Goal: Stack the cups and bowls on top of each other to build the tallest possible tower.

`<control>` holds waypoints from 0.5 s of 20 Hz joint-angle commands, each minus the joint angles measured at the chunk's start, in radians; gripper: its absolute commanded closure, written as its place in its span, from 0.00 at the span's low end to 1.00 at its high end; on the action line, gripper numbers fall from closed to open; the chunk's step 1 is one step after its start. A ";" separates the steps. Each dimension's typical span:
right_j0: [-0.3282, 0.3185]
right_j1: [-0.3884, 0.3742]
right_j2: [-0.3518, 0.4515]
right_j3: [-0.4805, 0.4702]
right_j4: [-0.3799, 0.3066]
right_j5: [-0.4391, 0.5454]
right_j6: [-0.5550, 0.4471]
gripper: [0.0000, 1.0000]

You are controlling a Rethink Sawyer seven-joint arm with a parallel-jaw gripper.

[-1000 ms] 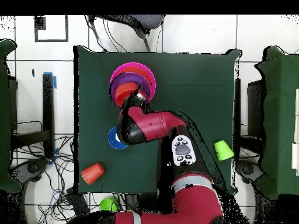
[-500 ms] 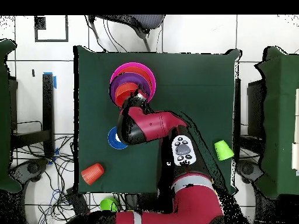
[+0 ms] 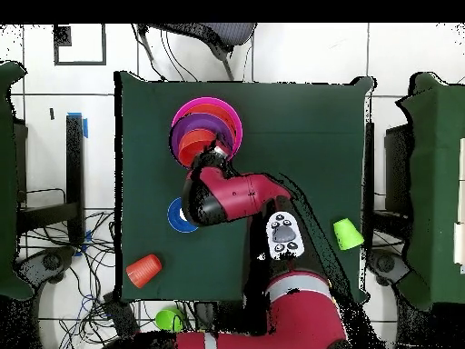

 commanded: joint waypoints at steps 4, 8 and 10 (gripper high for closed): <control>-0.095 -0.085 0.152 0.091 -0.104 0.353 -0.123 0.00; -0.164 -0.122 0.227 0.133 -0.110 0.431 -0.172 0.00; -0.181 -0.127 0.250 0.141 -0.114 0.472 -0.185 0.00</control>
